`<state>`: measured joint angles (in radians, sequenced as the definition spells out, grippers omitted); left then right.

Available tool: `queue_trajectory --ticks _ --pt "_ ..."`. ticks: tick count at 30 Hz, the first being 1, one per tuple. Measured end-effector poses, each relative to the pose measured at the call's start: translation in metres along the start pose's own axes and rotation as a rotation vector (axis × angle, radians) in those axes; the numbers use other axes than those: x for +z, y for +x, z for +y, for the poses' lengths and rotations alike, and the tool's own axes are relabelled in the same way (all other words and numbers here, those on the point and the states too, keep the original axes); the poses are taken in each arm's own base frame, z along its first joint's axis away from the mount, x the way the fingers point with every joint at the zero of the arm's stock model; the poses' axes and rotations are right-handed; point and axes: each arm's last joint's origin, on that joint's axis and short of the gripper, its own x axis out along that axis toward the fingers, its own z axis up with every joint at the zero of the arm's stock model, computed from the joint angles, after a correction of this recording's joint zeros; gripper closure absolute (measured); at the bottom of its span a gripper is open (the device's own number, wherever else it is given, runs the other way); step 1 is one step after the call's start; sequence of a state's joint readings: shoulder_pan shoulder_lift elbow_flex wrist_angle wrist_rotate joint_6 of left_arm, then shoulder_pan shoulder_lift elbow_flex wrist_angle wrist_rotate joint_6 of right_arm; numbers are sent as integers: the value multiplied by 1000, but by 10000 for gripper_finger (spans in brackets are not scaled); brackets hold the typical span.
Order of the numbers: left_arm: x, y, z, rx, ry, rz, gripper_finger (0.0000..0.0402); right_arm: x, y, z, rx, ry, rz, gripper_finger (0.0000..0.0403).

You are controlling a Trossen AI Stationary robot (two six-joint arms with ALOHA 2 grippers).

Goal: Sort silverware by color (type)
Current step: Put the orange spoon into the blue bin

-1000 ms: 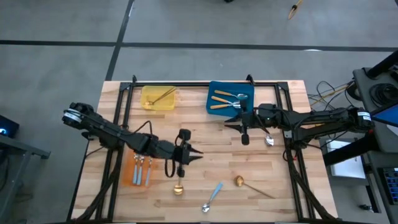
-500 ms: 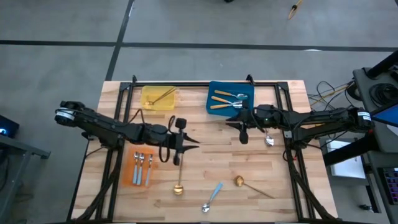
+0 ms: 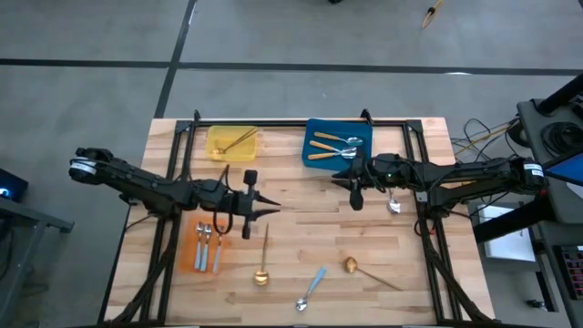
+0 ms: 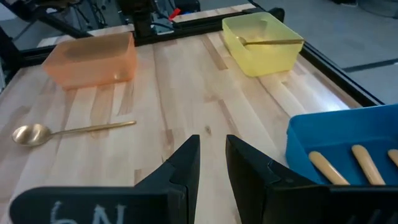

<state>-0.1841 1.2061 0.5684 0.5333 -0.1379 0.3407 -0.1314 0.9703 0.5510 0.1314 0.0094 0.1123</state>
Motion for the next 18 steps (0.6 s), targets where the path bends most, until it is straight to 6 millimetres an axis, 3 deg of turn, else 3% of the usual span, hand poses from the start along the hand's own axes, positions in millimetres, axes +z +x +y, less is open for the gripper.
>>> queue_trajectory --ticks 9,18 --pt "-18 -18 5 57 -21 -54 351 0 0 -1 -48 34 -8 335" --pt "-23 -21 15 113 -39 -71 351 -1 3 -2 -75 42 -1 335"
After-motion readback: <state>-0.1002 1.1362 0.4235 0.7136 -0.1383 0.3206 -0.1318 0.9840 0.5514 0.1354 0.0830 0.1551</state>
